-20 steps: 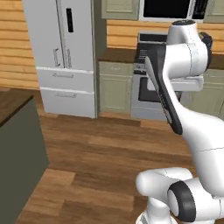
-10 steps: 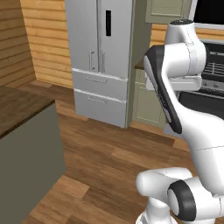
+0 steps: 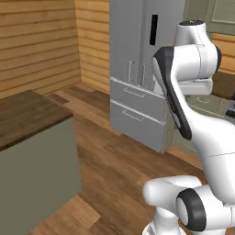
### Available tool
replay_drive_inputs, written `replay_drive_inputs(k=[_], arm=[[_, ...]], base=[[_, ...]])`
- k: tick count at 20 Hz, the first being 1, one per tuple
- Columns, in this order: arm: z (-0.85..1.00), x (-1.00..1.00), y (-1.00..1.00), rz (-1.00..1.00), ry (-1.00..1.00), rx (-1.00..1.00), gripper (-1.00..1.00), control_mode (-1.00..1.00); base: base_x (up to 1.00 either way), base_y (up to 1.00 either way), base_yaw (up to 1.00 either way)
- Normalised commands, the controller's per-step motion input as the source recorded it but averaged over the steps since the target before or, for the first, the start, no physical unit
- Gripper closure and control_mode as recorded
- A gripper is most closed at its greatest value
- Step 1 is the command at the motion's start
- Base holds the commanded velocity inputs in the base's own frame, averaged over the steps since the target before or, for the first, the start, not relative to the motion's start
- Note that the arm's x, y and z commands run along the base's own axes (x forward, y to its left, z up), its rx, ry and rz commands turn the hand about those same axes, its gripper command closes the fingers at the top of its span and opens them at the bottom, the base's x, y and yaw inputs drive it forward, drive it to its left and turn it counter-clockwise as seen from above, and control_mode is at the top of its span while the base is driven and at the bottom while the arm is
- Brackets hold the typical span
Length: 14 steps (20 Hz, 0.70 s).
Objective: Start the toaster. Once the lever pops up, take the bread to the plate on the dining counter.
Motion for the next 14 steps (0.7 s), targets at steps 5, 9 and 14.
replay_drive_inputs(k=[5, 9, 14], arm=[[0.00, 0.00, 0.00, 0.00, 0.00, 0.00, 1.00, 1.00], [0.00, 0.00, 0.00, 0.00, 0.00, 0.00, 1.00, 1.00], [0.00, 0.00, 0.00, 0.00, 0.00, 0.00, 1.00, 1.00]], base=[[1.00, -0.44, 0.57], [1.00, -0.53, 0.57], [1.00, -0.66, 0.54]])
